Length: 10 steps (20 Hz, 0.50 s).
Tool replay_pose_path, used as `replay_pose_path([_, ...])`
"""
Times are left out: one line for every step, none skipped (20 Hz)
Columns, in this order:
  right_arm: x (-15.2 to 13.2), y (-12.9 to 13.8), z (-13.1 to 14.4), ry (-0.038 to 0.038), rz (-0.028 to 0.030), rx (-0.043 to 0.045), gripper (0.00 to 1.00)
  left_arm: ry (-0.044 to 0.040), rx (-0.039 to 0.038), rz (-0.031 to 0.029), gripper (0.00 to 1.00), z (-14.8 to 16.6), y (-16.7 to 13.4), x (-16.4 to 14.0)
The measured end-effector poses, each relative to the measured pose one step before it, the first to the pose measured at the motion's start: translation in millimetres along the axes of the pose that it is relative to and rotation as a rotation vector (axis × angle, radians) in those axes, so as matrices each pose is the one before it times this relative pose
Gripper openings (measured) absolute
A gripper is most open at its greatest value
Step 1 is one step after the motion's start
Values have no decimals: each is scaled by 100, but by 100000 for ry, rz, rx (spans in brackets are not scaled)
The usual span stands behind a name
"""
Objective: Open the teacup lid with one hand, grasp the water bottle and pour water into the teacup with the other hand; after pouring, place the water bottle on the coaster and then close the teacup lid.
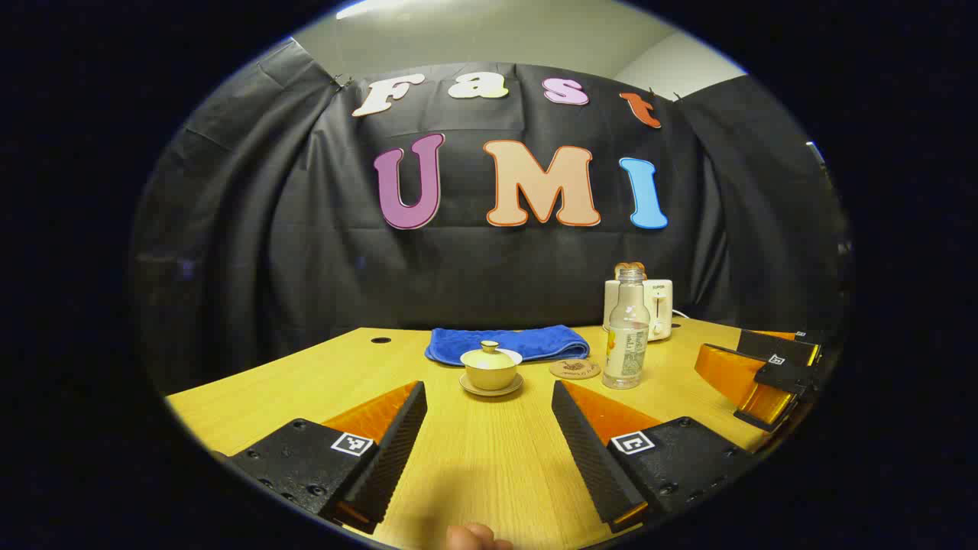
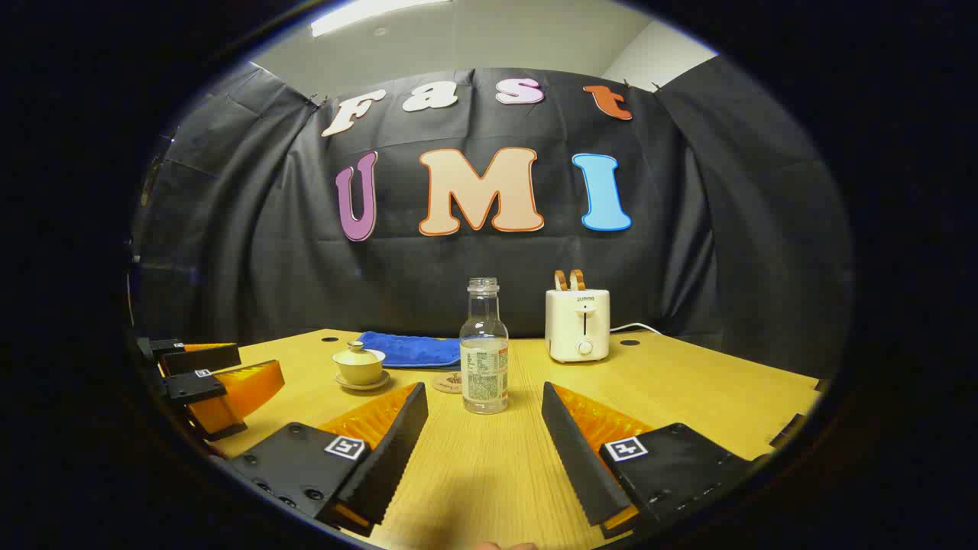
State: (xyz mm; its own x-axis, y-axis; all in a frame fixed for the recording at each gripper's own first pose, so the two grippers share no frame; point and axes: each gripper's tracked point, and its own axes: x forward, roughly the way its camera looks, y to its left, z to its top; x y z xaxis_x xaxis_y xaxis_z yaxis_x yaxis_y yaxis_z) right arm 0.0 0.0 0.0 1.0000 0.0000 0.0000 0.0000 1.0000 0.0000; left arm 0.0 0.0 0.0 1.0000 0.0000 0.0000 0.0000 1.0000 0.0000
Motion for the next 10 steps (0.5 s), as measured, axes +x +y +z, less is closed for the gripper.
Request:
replay_pose_path([-60, -13, -65, 350, 79, -85, 96, -247, -53, 305, 96, 11, 32, 4])
replay_pose_path([-100, -7, 58, -341, -26, 66, 96, -95, 12, 864, 96, 104, 202, -12])
replay_pose_path([73, -27, 61, -54, -33, -23, 96, -92, -51, 145, 96, -11, 4, -30])
replay_pose_path([15, 23, -158, 258, 3, -14, 96, 124, 265, 63, 96, 61, -18, 14])
replay_pose_path([-43, 9, 52, -163, -11, 16, 96, -201, -133, 68, 96, -62, -43, 95])
replay_pose_path([-20, 0, 81, -130, 0, 20, 94, -7, -18, -5, 96, 76, -32, -5])
replay_pose_path([29, -3, -22, 182, 23, -25, 94, 14, 63, 12, 97, -33, 93, -123])
replay_pose_path([-8, -29, -120, -20, 37, 2, 94, -25, -94, 27, 97, 22, 42, -25])
replay_pose_path([4, 46, 66, -100, 114, 27, 94, 4, 71, 12, 97, -32, -94, -5])
replay_pose_path([-32, 36, -9, 104, 242, -14, 94, 76, -94, -3, 97, 47, 25, -39])
